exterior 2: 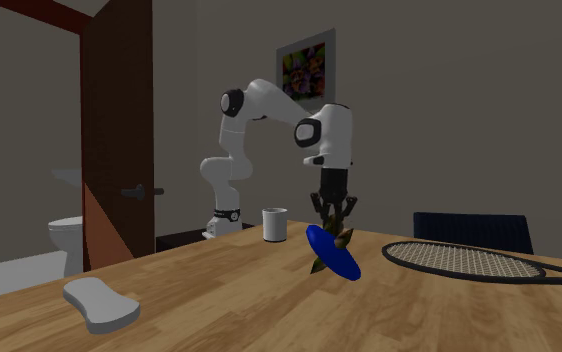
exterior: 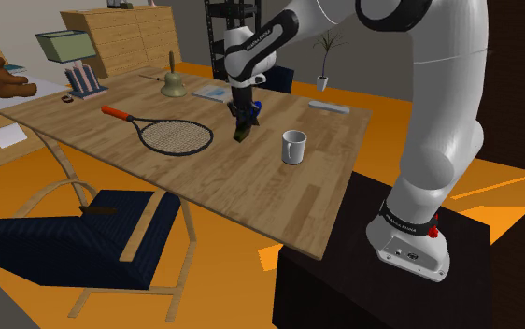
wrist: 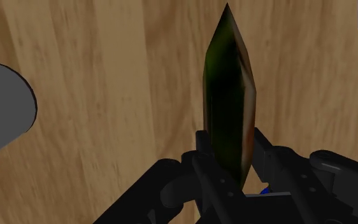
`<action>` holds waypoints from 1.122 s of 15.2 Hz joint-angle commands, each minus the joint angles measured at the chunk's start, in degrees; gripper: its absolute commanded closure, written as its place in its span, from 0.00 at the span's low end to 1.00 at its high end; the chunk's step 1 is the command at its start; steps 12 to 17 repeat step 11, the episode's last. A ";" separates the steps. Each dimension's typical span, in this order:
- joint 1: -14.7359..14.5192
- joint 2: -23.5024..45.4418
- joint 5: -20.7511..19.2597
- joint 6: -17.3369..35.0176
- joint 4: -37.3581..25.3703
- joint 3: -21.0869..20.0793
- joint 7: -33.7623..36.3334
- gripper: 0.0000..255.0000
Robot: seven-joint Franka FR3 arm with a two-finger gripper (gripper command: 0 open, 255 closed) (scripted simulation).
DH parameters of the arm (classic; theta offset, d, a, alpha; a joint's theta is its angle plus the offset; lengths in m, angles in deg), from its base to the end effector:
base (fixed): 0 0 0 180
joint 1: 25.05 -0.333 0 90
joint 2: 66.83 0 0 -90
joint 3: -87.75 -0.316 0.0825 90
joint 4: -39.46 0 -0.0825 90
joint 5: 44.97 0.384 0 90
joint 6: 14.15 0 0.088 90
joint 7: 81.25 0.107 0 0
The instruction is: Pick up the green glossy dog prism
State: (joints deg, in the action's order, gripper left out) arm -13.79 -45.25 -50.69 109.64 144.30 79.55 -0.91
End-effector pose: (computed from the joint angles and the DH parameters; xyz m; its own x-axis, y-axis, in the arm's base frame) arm 0.6326 -0.0437 0.3262 0.1633 -0.9864 0.0207 -0.9857 -0.1623 0.0458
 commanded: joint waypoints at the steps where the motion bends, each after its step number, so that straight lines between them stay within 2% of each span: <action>1: 0.01 -0.68 0.17 -1.37 -0.69 -0.08 -0.11 1.00; 9: 0.13 -3.33 0.78 -6.60 -3.32 -0.32 -0.62 1.00; 17: 0.13 -3.37 0.79 -6.70 -3.37 -0.32 -0.63 1.00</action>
